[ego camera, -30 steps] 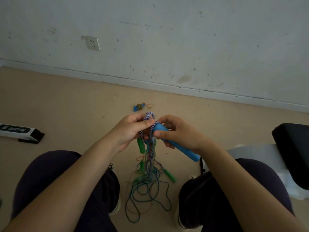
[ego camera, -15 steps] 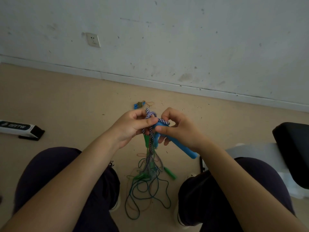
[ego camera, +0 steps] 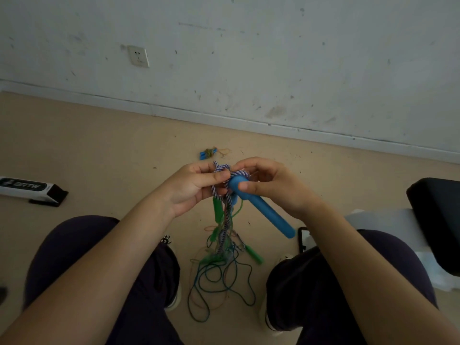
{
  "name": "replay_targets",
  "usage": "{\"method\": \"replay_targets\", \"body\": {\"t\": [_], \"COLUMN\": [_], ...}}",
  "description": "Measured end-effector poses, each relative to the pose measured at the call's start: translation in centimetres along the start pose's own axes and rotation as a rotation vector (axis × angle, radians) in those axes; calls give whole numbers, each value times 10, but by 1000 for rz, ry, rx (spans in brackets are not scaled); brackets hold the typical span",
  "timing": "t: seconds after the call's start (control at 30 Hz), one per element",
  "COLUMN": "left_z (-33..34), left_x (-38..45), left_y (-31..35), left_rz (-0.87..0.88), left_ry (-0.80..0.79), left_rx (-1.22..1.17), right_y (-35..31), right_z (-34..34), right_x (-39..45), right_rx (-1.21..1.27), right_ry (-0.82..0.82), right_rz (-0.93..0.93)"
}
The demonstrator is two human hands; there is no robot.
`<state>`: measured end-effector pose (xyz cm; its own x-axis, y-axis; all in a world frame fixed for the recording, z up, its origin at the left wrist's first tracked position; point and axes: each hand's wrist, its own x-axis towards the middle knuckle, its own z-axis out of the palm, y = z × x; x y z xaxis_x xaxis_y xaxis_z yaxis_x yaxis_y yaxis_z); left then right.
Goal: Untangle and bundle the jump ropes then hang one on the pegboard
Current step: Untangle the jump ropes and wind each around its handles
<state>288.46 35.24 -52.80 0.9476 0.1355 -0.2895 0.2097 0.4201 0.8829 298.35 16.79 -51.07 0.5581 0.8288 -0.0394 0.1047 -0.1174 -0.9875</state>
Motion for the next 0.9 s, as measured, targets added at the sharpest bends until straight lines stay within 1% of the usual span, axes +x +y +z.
{"method": "replay_targets", "body": {"t": [0.13,0.27,0.43,0.6,0.77,0.83,0.9], "left_z": [2,3,3,1,3,4,2], "left_x": [0,1,1,3,2,1,3], "left_y": [-1,-3,-2,-3,-3,-4,-2], "left_rz": [-3,3,6,13,12,33,72], "left_ry": [38,62,77,117,94,124,213], "left_rx": [2,-4,40,88,94,125,150], "right_y": [-1,0,0,-2,-3,-1,2], "right_z": [2,5,6,9,7,7,4], "right_x": [0,2,2,0,-1,0,2], "right_rx": [-142,-143,-182,-106,-80,-97,-180], "right_ry": [-34,24,35,31,-29,-35,-37], "right_rz": [-1,-3,-13,51,54,45,36]}}
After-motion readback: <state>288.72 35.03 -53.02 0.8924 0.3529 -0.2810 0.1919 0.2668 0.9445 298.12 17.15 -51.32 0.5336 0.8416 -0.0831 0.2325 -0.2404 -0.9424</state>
